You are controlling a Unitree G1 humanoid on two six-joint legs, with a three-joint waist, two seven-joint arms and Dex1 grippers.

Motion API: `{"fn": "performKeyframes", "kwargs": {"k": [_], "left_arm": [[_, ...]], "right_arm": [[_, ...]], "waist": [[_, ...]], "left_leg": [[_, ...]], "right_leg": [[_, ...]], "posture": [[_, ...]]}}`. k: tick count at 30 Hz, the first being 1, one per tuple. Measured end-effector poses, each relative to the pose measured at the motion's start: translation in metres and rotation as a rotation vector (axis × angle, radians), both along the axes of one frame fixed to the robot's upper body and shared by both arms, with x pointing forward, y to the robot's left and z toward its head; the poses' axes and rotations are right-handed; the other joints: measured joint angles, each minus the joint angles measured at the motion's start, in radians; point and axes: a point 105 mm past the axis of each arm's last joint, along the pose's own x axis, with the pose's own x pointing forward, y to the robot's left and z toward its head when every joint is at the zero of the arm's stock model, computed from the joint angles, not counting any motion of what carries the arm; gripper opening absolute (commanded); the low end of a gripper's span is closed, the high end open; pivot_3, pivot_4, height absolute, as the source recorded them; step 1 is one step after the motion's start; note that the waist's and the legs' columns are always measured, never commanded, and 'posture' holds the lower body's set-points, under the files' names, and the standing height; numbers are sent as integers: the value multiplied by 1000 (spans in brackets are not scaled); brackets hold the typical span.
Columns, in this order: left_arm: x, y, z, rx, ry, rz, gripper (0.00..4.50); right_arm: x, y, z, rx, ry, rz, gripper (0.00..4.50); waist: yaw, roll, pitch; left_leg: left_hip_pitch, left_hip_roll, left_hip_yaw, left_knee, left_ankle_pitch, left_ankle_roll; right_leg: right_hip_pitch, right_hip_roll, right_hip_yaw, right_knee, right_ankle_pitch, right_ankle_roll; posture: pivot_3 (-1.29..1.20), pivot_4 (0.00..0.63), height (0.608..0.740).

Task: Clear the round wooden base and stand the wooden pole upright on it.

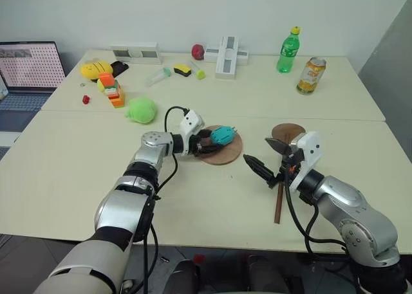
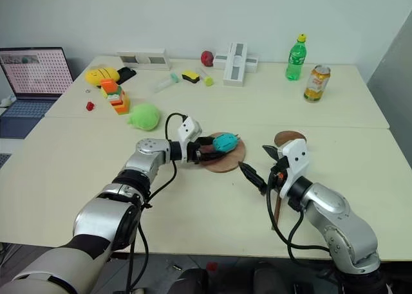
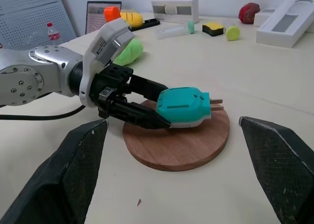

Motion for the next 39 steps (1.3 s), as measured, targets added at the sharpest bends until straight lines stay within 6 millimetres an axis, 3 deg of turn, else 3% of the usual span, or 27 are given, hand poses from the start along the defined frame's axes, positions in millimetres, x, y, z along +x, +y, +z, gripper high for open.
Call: {"fn": "performKeyframes", "kwargs": {"k": [2, 5, 6, 7, 10, 11, 12, 13, 14, 15, 16, 19, 22, 26, 32, 35, 37, 39], "left_arm": [[4, 7, 10, -36, -17, 37, 2704], [18, 35, 44, -141, -95, 198, 2704], [23, 63, 69, -194, -199, 338, 2704], [23, 73, 76, -213, -227, 385, 2704], [12, 145, 109, -283, -372, 706, 2704], [9, 154, 109, -290, -380, 750, 2704], [-9, 197, 103, -284, -420, 951, 2704], [-21, 222, 95, -283, -421, 1073, 2704], [-27, 233, 91, -275, -424, 1128, 2704], [-47, 270, 77, -262, -411, 1316, 2704], [-63, 294, 69, -269, -399, 1452, 2704], [-96, 340, 50, -313, -362, 1745, 2704], [-102, 354, 28, -353, -290, 1860, 2704], [-96, 359, 2, -443, -173, 1929, 2704], [-82, 365, 6, -538, -126, 1925, 2704], [-81, 365, 3, -506, -128, 1920, 2704], [-83, 366, -5, -485, -107, 1943, 3398], [-85, 366, -12, -470, -82, 1962, 3659]], "right_arm": [[0, 1, 0, -2, -2, 9, 4500], [3, 8, 9, -7, -31, 64, 4500], [4, 18, 16, -10, -47, 134, 4500], [4, 22, 18, -13, -53, 158, 4500], [0, 38, 29, -32, -85, 297, 4500], [0, 39, 29, -36, -82, 310, 4500], [2, 51, 31, -41, -70, 390, 4500], [3, 55, 35, -41, -73, 426, 4500], [3, 57, 37, -40, -73, 444, 4500], [4, 63, 45, -41, -86, 494, 4500], [5, 68, 50, -40, -94, 530, 4500], [3, 81, 56, -48, -97, 636, 4500], [0, 91, 52, -52, -78, 706, 4500], [-4, 95, 51, -61, -73, 758, 4500], [-3, 92, 55, -73, -83, 755, 4500], [-2, 89, 55, -78, -83, 738, 4500], [-1, 86, 54, -83, -80, 724, 4500], [0, 84, 50, -84, -69, 709, 4500]], "waist": [[-2, 0, 0], [-14, -1, 0], [-19, -1, 0], [-28, -1, 0], [-28, 0, 0], [-25, -1, 0], [-32, -1, 0], [-35, 0, 0], [-36, -1, 0], [-34, -2, 0], [-32, -2, 0], [7, -5, -2], [43, -6, -3], [48, -8, -4], [20, -10, -5], [8, -10, -5], [4, -10, -5], [2, -10, -5]], "left_leg": [[0, 0, 0, 0, 0, 0], [0, 0, 0, 0, 0, 0], [0, 1, 1, 0, 0, 0], [1, 2, 1, 0, 0, 0], [2, 4, 0, -1, 0, 0], [2, 4, 0, -1, 0, 0], [3, 5, 1, -1, 0, 0], [3, 4, 1, -1, 0, -1], [4, 5, 1, -1, 0, -1], [3, 7, 0, -1, 0, -1], [3, 10, 0, -1, 0, -1], [2, 12, 0, 0, 0, -1], [1, 10, 0, 1, 0, -1], [-1, 3, -1, 1, 0, -2], [-1, 3, -1, 0, -1, -3], [-1, 3, -1, 0, -1, -2], [-1, 3, -1, 0, -1, -2], [-1, 3, -1, 0, -1, -2]], "right_leg": [[0, 0, 0, 0, 0, 0], [-2, 0, 1, 1, 0, 0], [-2, 1, 3, 2, 0, 0], [-3, 2, 4, 2, 0, 0], [-2, 2, 3, 1, 0, 0], [-2, 2, 3, 1, 0, 0], [-3, 2, 8, 1, 0, -1], [-3, 2, 9, 2, 0, -1], [-3, 2, 7, 2, 0, -1], [-3, 3, 5, 2, 0, -1], [-3, 5, 6, 2, 1, -1], [-2, 4, 1, 1, 1, -1], [-1, 2, 0, 0, 1, -1], [-1, 0, -1, -2, 1, -1], [-4, 0, 1, 0, 1, -1], [-4, 0, 1, 1, 1, -1], [-5, 0, 2, 1, 1, -1], [-5, 0, 2, 2, 1, -1]], "posture": [[0, 150, 740], [0, 150, 740], [0, 150, 740], [0, 150, 740], [0, 150, 740], [0, 150, 740], [0, 150, 740], [0, 150, 740], [0, 150, 740], [0, 150, 740], [0, 150, 740], [0, 150, 740], [0, 150, 740], [0, 150, 740], [0, 150, 740], [0, 150, 740], [0, 150, 740], [0, 150, 740]]}}
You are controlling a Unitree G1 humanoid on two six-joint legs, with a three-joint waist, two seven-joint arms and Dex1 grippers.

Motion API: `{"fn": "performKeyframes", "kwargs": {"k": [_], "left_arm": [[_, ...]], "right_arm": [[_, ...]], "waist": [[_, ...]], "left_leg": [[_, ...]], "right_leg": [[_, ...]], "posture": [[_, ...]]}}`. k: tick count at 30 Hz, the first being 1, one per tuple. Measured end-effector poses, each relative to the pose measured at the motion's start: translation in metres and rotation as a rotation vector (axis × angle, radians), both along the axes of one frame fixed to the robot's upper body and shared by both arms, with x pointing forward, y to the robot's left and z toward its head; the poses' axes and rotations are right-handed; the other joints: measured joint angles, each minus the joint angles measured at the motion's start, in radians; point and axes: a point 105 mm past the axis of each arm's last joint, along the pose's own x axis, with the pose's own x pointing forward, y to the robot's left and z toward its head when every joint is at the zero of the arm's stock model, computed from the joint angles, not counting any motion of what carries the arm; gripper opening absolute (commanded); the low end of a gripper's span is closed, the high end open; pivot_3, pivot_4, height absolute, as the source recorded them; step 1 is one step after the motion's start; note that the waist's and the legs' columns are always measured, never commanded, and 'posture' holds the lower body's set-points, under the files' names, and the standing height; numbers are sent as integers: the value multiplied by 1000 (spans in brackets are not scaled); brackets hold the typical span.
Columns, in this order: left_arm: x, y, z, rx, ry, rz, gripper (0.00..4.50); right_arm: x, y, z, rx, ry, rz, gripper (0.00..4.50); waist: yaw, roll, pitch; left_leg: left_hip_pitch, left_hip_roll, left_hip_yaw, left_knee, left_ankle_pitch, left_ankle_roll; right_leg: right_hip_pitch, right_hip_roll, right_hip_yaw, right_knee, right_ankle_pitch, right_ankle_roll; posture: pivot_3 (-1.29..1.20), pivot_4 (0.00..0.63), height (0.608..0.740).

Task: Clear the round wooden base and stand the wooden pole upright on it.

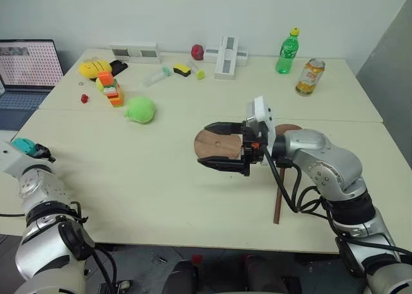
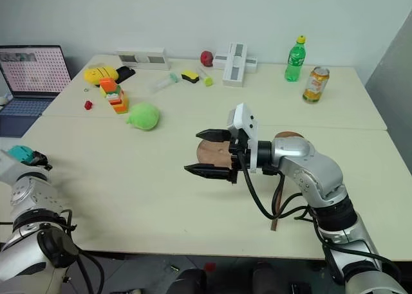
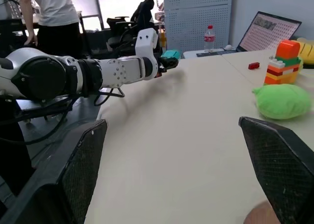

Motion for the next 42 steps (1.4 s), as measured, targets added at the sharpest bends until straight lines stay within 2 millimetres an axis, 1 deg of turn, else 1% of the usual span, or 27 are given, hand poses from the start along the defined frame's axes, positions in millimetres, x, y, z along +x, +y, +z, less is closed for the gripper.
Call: {"fn": "performKeyframes", "kwargs": {"k": [1, 2, 3, 4, 7, 11, 12, 15, 16, 18, 19, 21, 23, 25, 26, 27, 28, 29, 31, 32, 33, 35, 37, 39, 42], "left_arm": [[0, 0, -1, 2, 2, 3, 3827], [0, 0, 0, 9, 2, 4, 4141], [-1, 2, 2, 18, -2, 8, 4346], [-2, 3, 4, 24, -6, 13, 4444], [-3, 5, 8, 36, -15, 20, 4444], [-2, 4, 8, 36, -18, 20, 4444], [-1, 2, 11, 48, -33, 17, 4444], [-1, -5, 28, 113, -91, 14, 4444], [-2, -9, 36, 138, -112, 6, 4444], [-4, -22, 59, 201, -158, -34, 4444], [-2, -31, 72, 228, -173, -73, 4444], [9, -60, 102, 281, -228, -226, 4444], [23, -102, 131, 339, -286, -441, 4444], [34, -143, 141, 397, -280, -661, 4444], [38, -170, 142, 430, -262, -807, 4444], [40, -191, 141, 448, -255, -916, 4444], [40, -207, 139, 454, -245, -1007, 4444], [40, -229, 133, 474, -215, -1139, 4444], [34, -267, 122, 486, -181, -1365, 4444], [30, -283, 116, 474, -169, -1472, 4444], [26, -292, 112, 462, -161, -1544, 4444], [17, -310, 106, 455, -143, -1697, 4444], [5, -324, 103, 485, -118, -1840, 4444], [-5, -336, 96, 502, -87, -1974, 4444], [-17, -350, 88, 485, -59, -2126, 4444]], "right_arm": [[0, 0, -1, -1, 2, -4, 4500], [1, 0, -1, -1, 2, -8, 4500], [1, 0, -1, 0, 2, -13, 4500], [1, -1, -1, -1, 2, -14, 4500], [2, -1, -1, -2, 2, -15, 4500], [2, -1, -1, -4, 0, -18, 4500], [2, -1, -1, -7, -4, -21, 4500], [3, -1, -1, -8, -7, -26, 4500], [3, -2, -2, -7, -6, -30, 4500], [3, -9, -4, -6, -1, -57, 4500], [4, -14, -6, -5, 3, -82, 4500], [8, -28, -10, -4, 14, -154, 4500], [13, -38, -11, -1, 16, -222, 4500], [14, -49, -12, -16, 3, -284, 4500], [14, -60, -15, -28, 6, -339, 4500], [18, -70, -18, -38, 15, -391, 4500], [21, -78, -20, -46, 21, -441, 4500], [24, -91, -24, -79, 12, -517, 4500], [31, -123, -32, -142, 28, -682, 4500], [33, -139, -34, -157, 54, -761, 4500], [34, -150, -35, -164, 72, -810, 4500], [34, -164, -34, -183, 110, -864, 4500], [34, -173, -37, -213, 155, -902, 4500], [36, -179, -41, -220, 227, -917, 4500], [40, -181, -45, -163, 455, -868, 4500]], "waist": [[0, 0, 0], [0, 0, 0], [0, 0, 0], [-1, 0, 0], [-1, 0, 0], [-1, 0, 0], [-1, 0, 0], [-1, 0, 0], [-2, 0, 0], [-2, -2, -1], [-2, -2, -1], [10, -2, -1], [17, -1, -1], [17, -1, -1], [19, -1, -1], [19, 0, -1], [18, 0, 0], [16, 0, 0], [13, 2, 1], [12, 2, 1], [10, 3, 1], [2, 3, 2], [-1, 3, 2], [-2, 4, 2], [-4, 4, 2]], "left_leg": [[0, 0, 0, 0, 0, 0], [0, 0, 0, 0, 0, 0], [0, 0, 0, 0, 0, 0], [0, 0, 0, 0, 0, 0], [0, 0, 0, 0, 0, 0], [0, 0, 0, 0, 0, 0], [0, 0, -1, 0, 0, 0], [-2, 1, -1, 0, 0, 0], [-4, 7, -2, 0, 0, 0], [-10, 8, -1, 2, 0, -1], [-12, 8, -1, 3, 0, -1], [-13, 8, 0, 3, 0, -1], [-13, 6, 3, 4, 0, -1], [-12, 3, 4, 4, 0, 0], [-13, -2, 3, 4, 0, 0], [-12, -2, 4, 4, 0, 0], [-13, -3, 4, 4, 0, 0], [-12, -3, 4, 3, 0, 0], [-12, -3, 4, 3, 0, 0], [-12, -2, 5, 3, 0, 0], [-12, -2, 5, 3, 0, 0], [-12, -1, 6, 3, 0, 0], [-12, -1, 6, 3, 0, 1], [-11, -1, 7, 3, 0, 1], [-11, -1, 7, 3, 0, 1]], "right_leg": [[0, 0, 0, 0, 0, 0], [0, 0, 0, 0, 0, 0], [0, 0, 0, 0, 0, 0], [0, 0, 1, 0, 0, 0], [-1, 0, 1, 0, 0, 0], [-1, 0, 1, 0, 0, 0], [-1, -1, 2, 0, 0, 0], [-2, -2, 3, 0, 0, 0], [-4, -4, 3, 0, 0, 0], [-10, -5, 3, 1, 0, 0], [-12, -4, 2, 1, 0, 0], [-12, -4, 1, 1, 0, 0], [-11, -3, 2, 1, 0, 0], [-10, -2, 2, 1, 1, 0], [-10, -2, 1, 1, 1, 0], [-10, -2, 2, 0, 1, 0], [-10, -2, 2, 1, 1, 0], [-10, -2, 2, 1, 0, 0], [-10, -2, 3, 1, 0, 0], [-10, -2, 3, 1, 0, 0], [-10, -1, 3, 1, 0, 0], [-10, 0, 4, 2, 0, 0], [-10, 0, 3, 2, 0, 0], [-9, 0, 4, 2, 0, 0], [-8, 0, 3, 2, 1, 0]], "posture": [[0, 150, 740], [0, 150, 740], [0, 150, 740], [0, 150, 740], [0, 150, 740], [0, 150, 740], [0, 150, 740], [0, 150, 740], [0, 150, 740], [0, 150, 740], [0, 150, 740], [0, 150, 740], [0, 150, 740], [0, 150, 740], [0, 150, 740], [0, 150, 740], [0, 150, 740], [0, 150, 740], [0, 150, 740], [0, 150, 740], [0, 150, 740], [0, 150, 740], [0, 150, 740], [0, 150, 740], [0, 150, 740]]}}
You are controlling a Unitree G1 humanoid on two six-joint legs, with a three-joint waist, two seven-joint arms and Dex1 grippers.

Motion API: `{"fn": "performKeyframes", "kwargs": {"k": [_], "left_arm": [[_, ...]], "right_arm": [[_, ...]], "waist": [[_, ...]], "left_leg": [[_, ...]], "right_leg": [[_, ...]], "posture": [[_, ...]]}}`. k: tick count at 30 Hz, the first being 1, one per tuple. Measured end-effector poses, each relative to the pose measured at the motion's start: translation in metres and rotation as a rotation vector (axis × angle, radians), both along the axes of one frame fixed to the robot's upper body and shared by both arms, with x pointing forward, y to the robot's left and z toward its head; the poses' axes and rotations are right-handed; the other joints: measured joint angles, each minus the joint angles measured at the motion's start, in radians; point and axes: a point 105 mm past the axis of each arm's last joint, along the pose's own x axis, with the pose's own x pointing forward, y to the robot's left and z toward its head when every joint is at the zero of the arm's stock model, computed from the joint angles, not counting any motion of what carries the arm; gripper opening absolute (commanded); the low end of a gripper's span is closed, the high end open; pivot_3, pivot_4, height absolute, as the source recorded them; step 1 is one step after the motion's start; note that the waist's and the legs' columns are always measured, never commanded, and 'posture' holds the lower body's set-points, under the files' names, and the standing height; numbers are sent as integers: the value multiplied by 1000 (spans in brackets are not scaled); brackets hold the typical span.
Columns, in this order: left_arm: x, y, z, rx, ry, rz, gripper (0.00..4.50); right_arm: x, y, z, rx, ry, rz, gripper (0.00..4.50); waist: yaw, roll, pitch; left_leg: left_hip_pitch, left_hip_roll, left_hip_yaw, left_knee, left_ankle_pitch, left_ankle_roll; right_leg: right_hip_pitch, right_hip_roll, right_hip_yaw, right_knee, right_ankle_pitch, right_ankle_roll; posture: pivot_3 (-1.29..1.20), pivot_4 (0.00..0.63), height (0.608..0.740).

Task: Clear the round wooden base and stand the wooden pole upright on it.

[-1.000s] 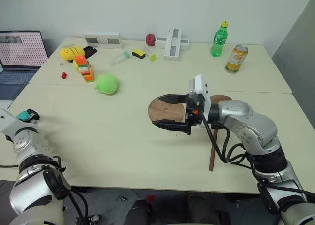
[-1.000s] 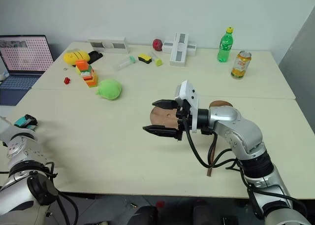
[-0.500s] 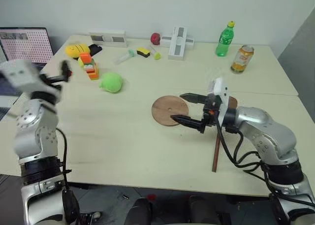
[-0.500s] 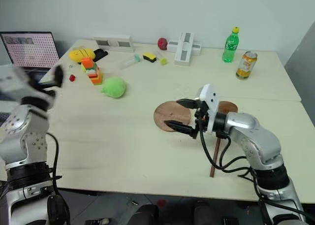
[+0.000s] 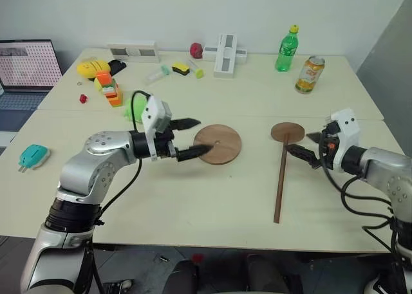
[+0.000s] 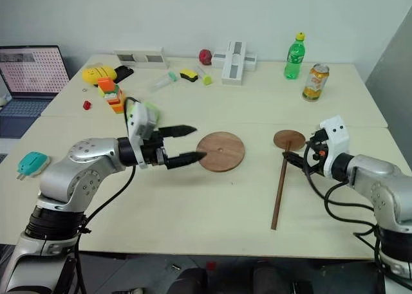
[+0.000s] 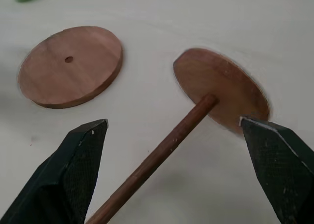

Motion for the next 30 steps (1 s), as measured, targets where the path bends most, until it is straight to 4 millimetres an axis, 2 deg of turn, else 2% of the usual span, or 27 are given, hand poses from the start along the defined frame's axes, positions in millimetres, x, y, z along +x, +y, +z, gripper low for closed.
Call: {"fn": "performKeyframes", "kwargs": {"k": [4, 10, 14, 17, 22, 26, 30], "left_arm": [[-6, -9, 4, 5, -7, -81, 4444], [-17, -19, 10, 12, -27, -134, 4444], [-21, -20, 5, 15, -7, -118, 4444], [-23, -20, 2, 18, 8, -108, 4444], [-24, -19, 2, 19, 7, -104, 4444], [-25, -18, 2, 28, 15, -99, 4444], [-25, -16, 2, 30, 10, -95, 4500]], "right_arm": [[2, 0, -7, 156, 216, 38, 4500], [12, -8, -29, 210, 413, 32, 4500], [25, -11, -29, 219, 432, 11, 4500], [32, -4, -26, 244, 428, 33, 4500], [38, 3, -41, 245, 472, 40, 4500], [41, 8, -41, 230, 476, 63, 4500], [43, 7, -43, 228, 482, 60, 3782]], "waist": [[1, 0, 0], [-3, 1, 0], [-8, 1, 1], [-8, 1, 1], [-6, 1, 1], [-7, 1, 1], [-7, 1, 1]], "left_leg": [[-1, 0, 0, 0, 0, 0], [-1, 0, 1, 0, 0, 0], [0, 1, 2, 0, 0, 0], [-1, 1, 2, 0, 0, 0], [-1, 1, 2, 0, 0, 0], [0, 1, 1, 0, 0, 0], [-1, 1, 1, 0, 0, 0]], "right_leg": [[0, 0, -1, -1, 0, 0], [0, 0, 0, -1, 0, 0], [0, 0, 1, -1, 0, 0], [0, 0, 0, -1, 0, 0], [0, 0, 0, -1, 0, 0], [0, 0, 0, -1, 0, 0], [0, 0, 0, -1, 0, 0]], "posture": [[0, 150, 740], [0, 150, 740], [0, 150, 740], [0, 150, 740], [0, 150, 740], [0, 150, 740], [0, 150, 740]]}}
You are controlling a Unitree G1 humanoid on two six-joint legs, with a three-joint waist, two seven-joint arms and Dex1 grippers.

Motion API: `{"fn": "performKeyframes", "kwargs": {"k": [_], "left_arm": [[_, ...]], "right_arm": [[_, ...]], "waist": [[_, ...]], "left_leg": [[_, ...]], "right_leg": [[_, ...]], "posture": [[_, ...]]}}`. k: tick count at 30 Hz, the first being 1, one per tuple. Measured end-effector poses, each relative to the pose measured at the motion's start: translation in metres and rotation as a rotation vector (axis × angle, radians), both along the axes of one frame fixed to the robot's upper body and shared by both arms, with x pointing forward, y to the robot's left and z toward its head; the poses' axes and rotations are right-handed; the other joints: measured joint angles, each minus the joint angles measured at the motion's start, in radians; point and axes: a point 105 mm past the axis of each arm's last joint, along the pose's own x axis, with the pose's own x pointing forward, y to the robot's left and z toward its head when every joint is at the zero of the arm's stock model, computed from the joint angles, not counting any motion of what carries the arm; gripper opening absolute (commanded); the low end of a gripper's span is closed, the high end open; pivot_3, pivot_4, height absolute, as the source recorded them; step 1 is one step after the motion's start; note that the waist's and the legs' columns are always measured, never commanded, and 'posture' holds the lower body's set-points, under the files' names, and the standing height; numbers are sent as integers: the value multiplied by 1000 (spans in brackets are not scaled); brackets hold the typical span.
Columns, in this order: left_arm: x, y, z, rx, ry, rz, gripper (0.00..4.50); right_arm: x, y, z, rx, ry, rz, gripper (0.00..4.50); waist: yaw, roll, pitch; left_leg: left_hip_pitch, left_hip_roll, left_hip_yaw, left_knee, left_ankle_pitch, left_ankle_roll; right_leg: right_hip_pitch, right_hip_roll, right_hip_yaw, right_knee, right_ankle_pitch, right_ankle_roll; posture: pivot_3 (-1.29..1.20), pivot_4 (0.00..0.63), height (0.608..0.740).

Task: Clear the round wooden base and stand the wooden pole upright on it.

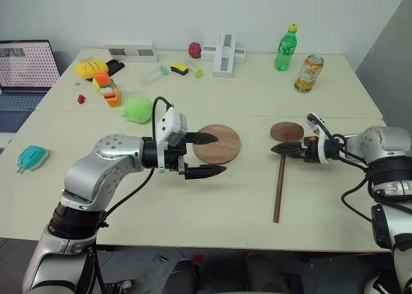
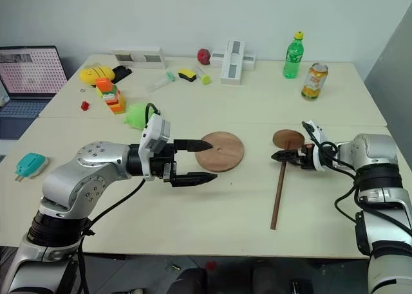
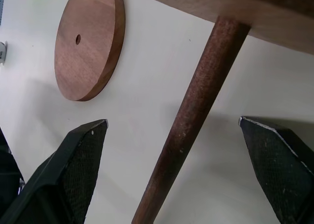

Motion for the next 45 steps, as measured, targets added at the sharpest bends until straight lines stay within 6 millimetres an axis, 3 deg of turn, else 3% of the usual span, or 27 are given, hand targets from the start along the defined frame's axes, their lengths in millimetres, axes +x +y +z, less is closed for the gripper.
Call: {"fn": "performKeyframes", "kwargs": {"k": [8, 15, 21, 23, 25, 29, 30, 31, 33, 36, 40, 45], "left_arm": [[0, 1, -1, 11, -7, 2, 4500], [2, 2, 1, 17, -34, 4, 4500], [2, 4, 0, 20, -32, -3, 4500], [2, 6, -1, 32, -30, 0, 4500], [0, 15, -5, 36, -15, 22, 4500], [-4, 39, -26, 11, 52, 159, 4500], [-4, 39, -27, 10, 52, 163, 4500], [-7, 41, -28, -8, 51, 188, 4500], [-11, 42, -29, -47, 46, 236, 4500], [-11, 41, -29, -161, 33, 368, 4500], [-11, 48, -30, -230, -26, 532, 4500], [-18, 61, -57, -226, -9, 708, 4500]], "right_arm": [[0, -1, -6, 6, 30, -5, 1952], [1, 6, 5, 46, 27, 19, 442], [0, 8, 9, 52, 35, 28, 268], [2, 13, 22, 66, 26, 38, 252], [10, 30, 55, 120, -81, 89, 252], [12, 106, 164, 224, -628, 303, 252], [12, 108, 167, 227, -643, 304, 252], [10, 124, 180, 246, -737, 314, 252], [13, 143, 185, 216, -884, 296, 252], [24, 167, 177, 138, -1089, 217, 252], [34, 177, 183, 106, -1253, 102, 252], [42, 178, 173, 99, -1294, 5, 252]], "waist": [[0, 0, 0], [0, 0, 0], [1, 0, 0], [-2, 2, 1], [-13, 4, 2], [-29, 5, 2], [-27, 5, 2], [-25, 4, 2], [-19, 4, 1], [-4, 4, 2], [0, 4, 2], [0, 5, 1]], "left_leg": [[0, 0, 0, 0, 0, 0], [0, 0, 0, 0, 0, 0], [0, 0, 0, 0, 0, 0], [0, 0, 1, 0, 0, 0], [0, 1, 2, 0, 0, 0], [0, 9, 2, -2, 0, 0], [0, 10, 1, -2, 0, 0], [0, 12, 0, -2, 0, 0], [0, 12, 0, -2, 0, 0], [-1, 12, 1, 1, 0, -1], [0, 12, 2, 2, 0, -1], [1, 12, 4, 1, 0, -1]], "right_leg": [[0, 0, 0, 0, 0, 0], [0, 0, 0, 0, 0, 0], [0, 0, 0, 0, 0, 0], [-1, 0, 1, 1, 0, 0], [-2, 0, 2, 2, 0, 0], [-4, 7, 1, 3, 0, 0], [-4, 8, 0, 3, 0, 0], [-4, 8, 0, 2, 0, -1], [-3, 6, 1, 2, 0, -1], [-5, 4, 2, 3, 1, -1], [-4, 4, 2, 4, 1, -1], [-5, 5, 4, 5, 1, -2]], "posture": [[0, 150, 740], [0, 150, 740], [0, 150, 740], [0, 150, 740], [0, 150, 740], [0, 150, 740], [0, 150, 740], [0, 150, 740], [0, 150, 740], [0, 150, 740], [0, 150, 740], [0, 150, 740]]}}
